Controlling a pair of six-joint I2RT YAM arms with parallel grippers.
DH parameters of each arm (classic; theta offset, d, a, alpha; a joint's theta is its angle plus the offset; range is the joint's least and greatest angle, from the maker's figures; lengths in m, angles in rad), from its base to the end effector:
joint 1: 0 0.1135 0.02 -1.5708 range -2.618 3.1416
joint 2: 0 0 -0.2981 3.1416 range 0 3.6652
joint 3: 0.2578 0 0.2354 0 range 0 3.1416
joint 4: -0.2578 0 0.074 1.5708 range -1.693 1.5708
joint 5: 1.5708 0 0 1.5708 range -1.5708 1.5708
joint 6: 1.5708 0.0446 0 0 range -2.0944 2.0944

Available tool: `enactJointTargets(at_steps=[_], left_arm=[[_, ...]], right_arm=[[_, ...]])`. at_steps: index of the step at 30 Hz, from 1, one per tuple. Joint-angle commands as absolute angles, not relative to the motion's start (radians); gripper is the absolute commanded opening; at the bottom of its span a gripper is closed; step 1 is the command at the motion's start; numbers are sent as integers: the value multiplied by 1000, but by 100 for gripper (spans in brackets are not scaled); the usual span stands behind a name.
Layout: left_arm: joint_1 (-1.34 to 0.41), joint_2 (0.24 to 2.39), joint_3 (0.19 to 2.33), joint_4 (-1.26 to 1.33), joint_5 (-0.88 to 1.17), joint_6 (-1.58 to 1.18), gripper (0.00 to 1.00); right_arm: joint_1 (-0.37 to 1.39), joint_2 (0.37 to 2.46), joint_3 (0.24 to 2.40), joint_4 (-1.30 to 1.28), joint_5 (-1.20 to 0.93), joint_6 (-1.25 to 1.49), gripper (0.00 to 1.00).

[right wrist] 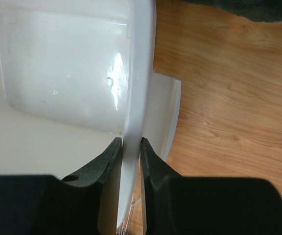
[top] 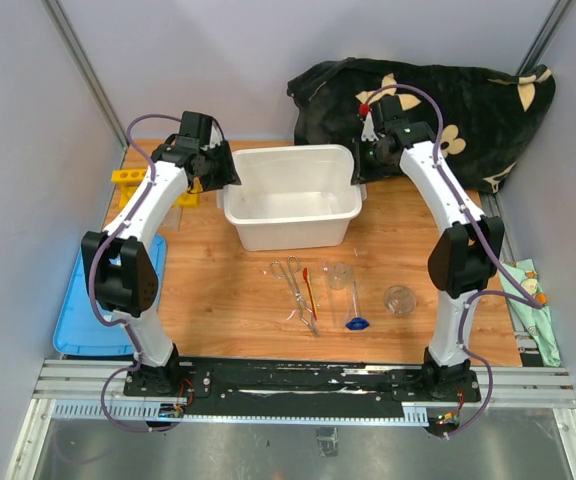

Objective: Organize the chemistry lab equipment
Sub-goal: Move the storage box to the center of the board, then pick up the collection bottle at the center of the board.

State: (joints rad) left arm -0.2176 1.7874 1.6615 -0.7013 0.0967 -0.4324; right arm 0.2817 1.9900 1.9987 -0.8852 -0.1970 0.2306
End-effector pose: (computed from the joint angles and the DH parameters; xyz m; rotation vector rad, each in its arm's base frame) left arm 0.3873 -0.0900 0.3485 -0.2153 2.4255 -0.4148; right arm 0.4238 0.1317 0.3573 -0.1519 2.4759 0.4642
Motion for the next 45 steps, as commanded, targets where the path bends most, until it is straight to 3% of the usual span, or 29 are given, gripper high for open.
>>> enactJointTargets(at_steps=[1,12,15,20,29,41,45], left_arm=[[-222,1719,1614,-719,56,-413,49],[-221,1637,1544,-746,-66,-392,51],[-219,1645,1571,-746,-74,-394,60],[-219,1666,1616,-741,-77,-416,73],[-219,1672,1700,-715,-88,-420,99],[-218,1597,1715,-581,26,-481,99],[-218,1516,1627,-448,65,-496,89]], right_arm=[[355,2002,1969,-966,-265,205,8],[410,1999,1952,-969,-292,195,8],[418,1997,1958,-972,-283,186,11],[419,1959,1961,-969,-220,184,27],[417,1882,1998,-934,-125,157,35],[417,1630,1884,-854,-19,110,34],[417,1516,1755,-906,-63,93,33]])
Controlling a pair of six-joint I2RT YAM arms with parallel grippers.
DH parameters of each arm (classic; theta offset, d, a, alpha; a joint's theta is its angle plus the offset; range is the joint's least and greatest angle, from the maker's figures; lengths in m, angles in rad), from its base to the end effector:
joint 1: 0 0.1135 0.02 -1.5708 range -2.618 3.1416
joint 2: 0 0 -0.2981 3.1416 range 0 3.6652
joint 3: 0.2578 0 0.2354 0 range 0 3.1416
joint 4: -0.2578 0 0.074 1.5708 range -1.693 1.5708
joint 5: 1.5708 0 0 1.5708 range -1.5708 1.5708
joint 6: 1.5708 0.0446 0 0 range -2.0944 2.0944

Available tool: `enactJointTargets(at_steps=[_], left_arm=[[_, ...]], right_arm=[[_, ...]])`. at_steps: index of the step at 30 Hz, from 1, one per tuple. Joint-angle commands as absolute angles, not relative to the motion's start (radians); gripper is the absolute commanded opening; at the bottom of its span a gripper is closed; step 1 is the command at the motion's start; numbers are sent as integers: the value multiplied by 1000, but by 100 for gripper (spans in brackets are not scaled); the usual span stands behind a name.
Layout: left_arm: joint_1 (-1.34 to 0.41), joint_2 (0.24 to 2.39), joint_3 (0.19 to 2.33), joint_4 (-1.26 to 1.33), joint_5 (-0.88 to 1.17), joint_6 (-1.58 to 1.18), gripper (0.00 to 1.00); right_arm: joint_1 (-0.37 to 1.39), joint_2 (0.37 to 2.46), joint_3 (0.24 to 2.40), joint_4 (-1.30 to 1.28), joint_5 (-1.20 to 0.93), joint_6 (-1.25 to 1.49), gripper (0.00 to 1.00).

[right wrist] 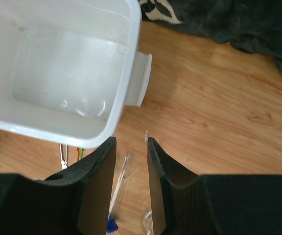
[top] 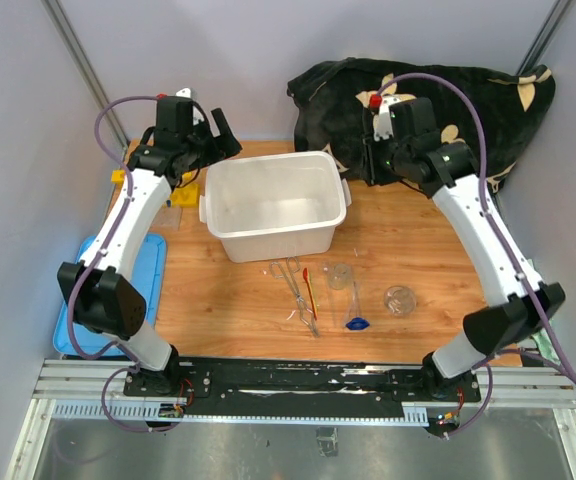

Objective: Organize the chemistry lab equipment
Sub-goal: Pick up the collection bottle at the center of the board.

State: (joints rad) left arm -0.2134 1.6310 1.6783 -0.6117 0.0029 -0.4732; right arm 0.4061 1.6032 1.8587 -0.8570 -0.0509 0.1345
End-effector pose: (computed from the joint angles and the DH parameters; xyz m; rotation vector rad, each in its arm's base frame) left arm 0.3544 -0.0769 0.4183 -0.2784 2.1445 -0.4036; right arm 0.3045 0.1334 0.4600 -0.3262 2.1700 0.3623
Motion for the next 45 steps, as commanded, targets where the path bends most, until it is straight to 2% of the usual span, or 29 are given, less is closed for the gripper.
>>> enactJointTargets(at_steps=[1,6,11,17,23,32,45], left_arm=[[-218,1492,1592,-397,92,-495,88],[-218,1431,1468,-212,292,-478,77],[-228,1522,1541,-297,411,-453,75],[-327,1554,1570,-376,328,-314,75],[-364,1543,1532,-395,305,-295,75],[-369,1510,1543,-394,273,-281,75],[-369,1431,1507,-365,212,-278,75]], right_arm=[[418,1484,1702,-912,-102,105,33],[447,1301,1374,-853,-177,162,32],[519,1207,1185,-834,-130,185,30],[548,1183,1075,-789,-104,214,30],[558,1173,1014,-762,-41,204,30],[564,1318,1084,-644,-114,161,29],[564,1389,1056,-538,-144,118,26]])
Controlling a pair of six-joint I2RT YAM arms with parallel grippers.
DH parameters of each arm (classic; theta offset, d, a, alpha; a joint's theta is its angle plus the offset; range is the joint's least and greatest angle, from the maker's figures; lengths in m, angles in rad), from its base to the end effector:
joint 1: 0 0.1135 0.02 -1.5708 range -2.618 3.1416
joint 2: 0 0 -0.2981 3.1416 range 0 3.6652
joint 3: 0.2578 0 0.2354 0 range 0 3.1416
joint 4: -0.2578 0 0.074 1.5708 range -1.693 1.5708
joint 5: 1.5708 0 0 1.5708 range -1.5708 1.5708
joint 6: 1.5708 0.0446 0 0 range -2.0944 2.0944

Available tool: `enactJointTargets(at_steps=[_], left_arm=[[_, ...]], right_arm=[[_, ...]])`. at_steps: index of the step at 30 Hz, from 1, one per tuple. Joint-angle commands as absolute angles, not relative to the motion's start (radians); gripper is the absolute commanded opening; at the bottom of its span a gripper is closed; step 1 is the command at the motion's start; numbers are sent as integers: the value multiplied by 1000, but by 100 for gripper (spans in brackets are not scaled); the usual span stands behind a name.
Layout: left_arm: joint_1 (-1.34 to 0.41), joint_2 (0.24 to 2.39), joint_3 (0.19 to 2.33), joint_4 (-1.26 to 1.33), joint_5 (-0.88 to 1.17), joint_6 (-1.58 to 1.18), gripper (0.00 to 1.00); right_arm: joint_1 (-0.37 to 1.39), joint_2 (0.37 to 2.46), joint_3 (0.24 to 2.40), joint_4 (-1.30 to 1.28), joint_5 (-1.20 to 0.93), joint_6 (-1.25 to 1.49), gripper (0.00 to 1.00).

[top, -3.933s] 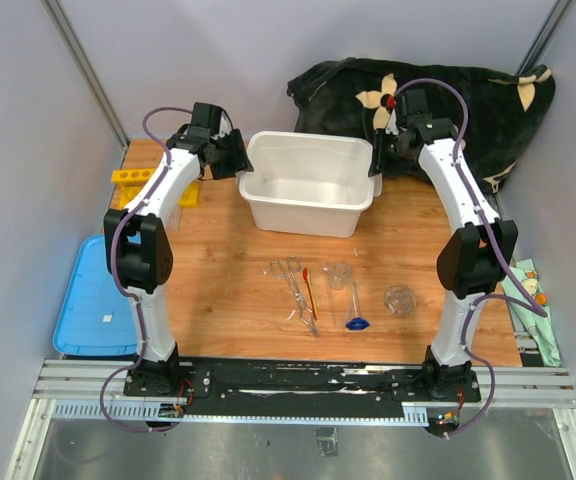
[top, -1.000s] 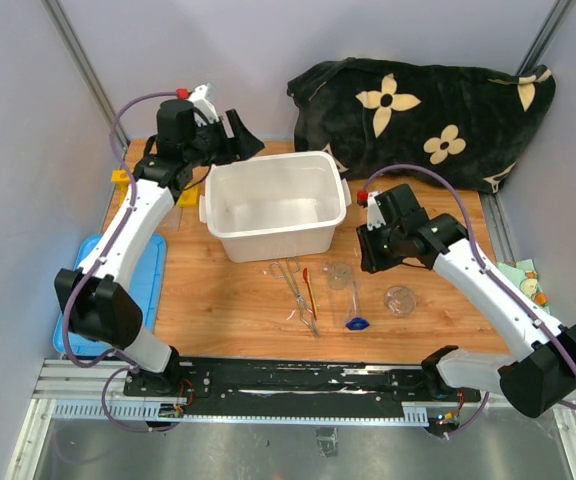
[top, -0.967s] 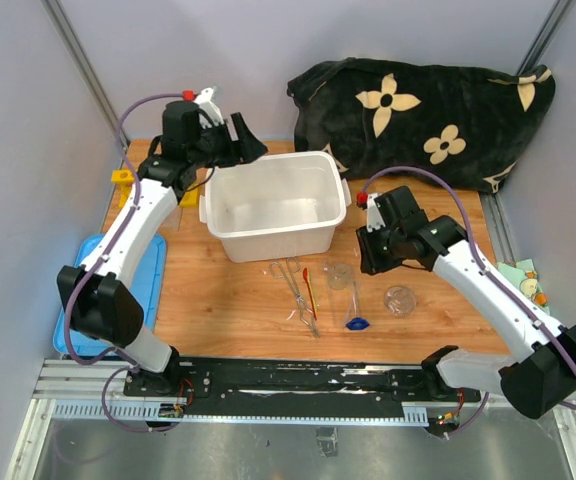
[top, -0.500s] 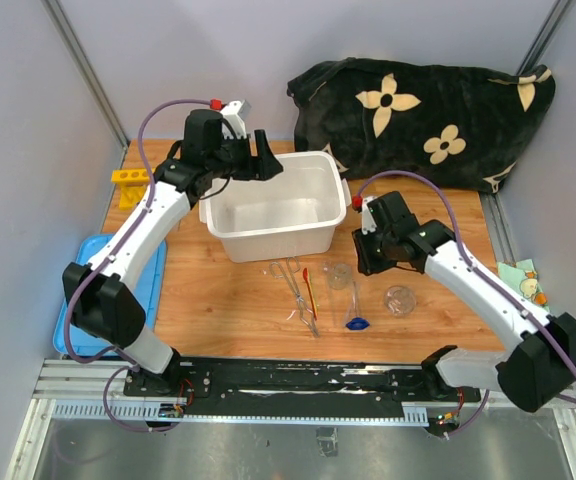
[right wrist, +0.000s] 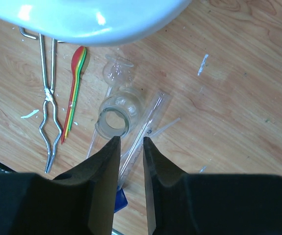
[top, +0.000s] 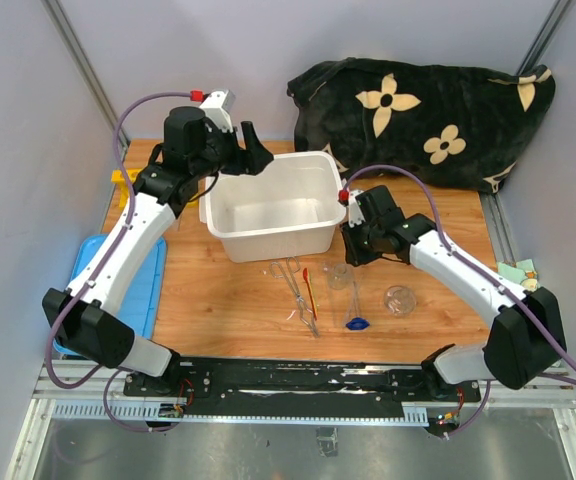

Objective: Organize the chemistry lab equipment
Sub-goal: Pick up the collection bottle at the center of the board.

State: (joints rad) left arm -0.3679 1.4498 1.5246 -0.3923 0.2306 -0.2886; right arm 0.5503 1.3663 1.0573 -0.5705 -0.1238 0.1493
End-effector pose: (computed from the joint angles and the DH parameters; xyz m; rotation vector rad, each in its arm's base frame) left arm 0.2931 -0.1239 0.4496 0.2380 1.9200 -0.6614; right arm 0.2272 0.1459 0.3022 -0.5516 2.4344 0.4533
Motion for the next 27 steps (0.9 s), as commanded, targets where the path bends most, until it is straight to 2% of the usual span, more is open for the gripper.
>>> enactJointTargets(at_steps=[1,27], left_arm=[[-368,1427,1505,-365,211,-279,75],[-368,1378,1495,-396,148,-262,75]], right_arm=[[564,1395,1053,-535,-147,115,26],[596,1505,1065,-568,-175,109,25]])
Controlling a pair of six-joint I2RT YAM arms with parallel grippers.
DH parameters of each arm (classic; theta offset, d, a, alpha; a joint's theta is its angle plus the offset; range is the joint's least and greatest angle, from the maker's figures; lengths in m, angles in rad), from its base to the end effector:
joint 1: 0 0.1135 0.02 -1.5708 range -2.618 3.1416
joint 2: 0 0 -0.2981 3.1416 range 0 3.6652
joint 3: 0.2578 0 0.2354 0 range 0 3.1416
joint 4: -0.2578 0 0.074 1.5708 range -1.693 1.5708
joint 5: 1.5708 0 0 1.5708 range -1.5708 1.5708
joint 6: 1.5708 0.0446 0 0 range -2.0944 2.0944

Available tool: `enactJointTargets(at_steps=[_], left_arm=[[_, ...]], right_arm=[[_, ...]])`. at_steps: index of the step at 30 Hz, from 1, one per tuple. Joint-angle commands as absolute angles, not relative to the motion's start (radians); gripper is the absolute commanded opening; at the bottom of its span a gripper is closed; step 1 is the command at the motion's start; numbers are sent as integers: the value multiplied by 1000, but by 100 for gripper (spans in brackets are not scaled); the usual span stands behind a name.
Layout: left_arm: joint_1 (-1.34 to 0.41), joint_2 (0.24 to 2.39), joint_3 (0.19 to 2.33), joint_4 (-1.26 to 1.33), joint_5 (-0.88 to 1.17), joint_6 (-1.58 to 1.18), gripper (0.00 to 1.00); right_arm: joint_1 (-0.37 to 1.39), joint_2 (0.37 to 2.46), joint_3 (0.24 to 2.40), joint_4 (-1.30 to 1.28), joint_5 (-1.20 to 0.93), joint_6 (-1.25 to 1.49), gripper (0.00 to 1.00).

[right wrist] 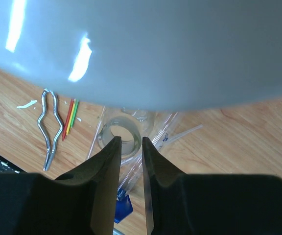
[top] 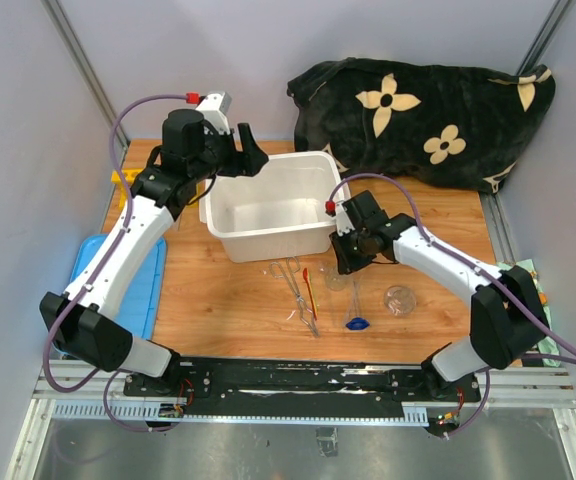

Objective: Organize the chemistry lab equipment
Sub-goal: Pick up the collection bottle at the center of the board.

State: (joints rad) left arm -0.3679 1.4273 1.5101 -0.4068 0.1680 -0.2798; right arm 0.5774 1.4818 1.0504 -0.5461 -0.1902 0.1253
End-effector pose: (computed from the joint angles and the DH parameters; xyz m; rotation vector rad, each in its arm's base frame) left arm 0.2876 -0.1188 0.4496 0.2019 1.9245 -0.5961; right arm 0.2394 0.1660 0.2721 -0.6573 2.5196 0.5069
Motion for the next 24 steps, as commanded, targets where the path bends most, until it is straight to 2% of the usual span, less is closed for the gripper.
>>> enactJointTargets(at_steps=[1,7,15,24], left_arm=[[-368,1375,1493,-396,147,-262,75],[-368,1365,1484,-398,142,-259,75],[-369,1362,1470,-399,137,-263,76],[-369,1398,1491,-425,81,-301,76]], right_arm=[[596,1509,1064,-566,-170,111,24],[597,1525,1061,-558,-150,118,22],[597,1511,1074,-585,-146,123,1],[598,1433,1246,-777,-137,104,1]])
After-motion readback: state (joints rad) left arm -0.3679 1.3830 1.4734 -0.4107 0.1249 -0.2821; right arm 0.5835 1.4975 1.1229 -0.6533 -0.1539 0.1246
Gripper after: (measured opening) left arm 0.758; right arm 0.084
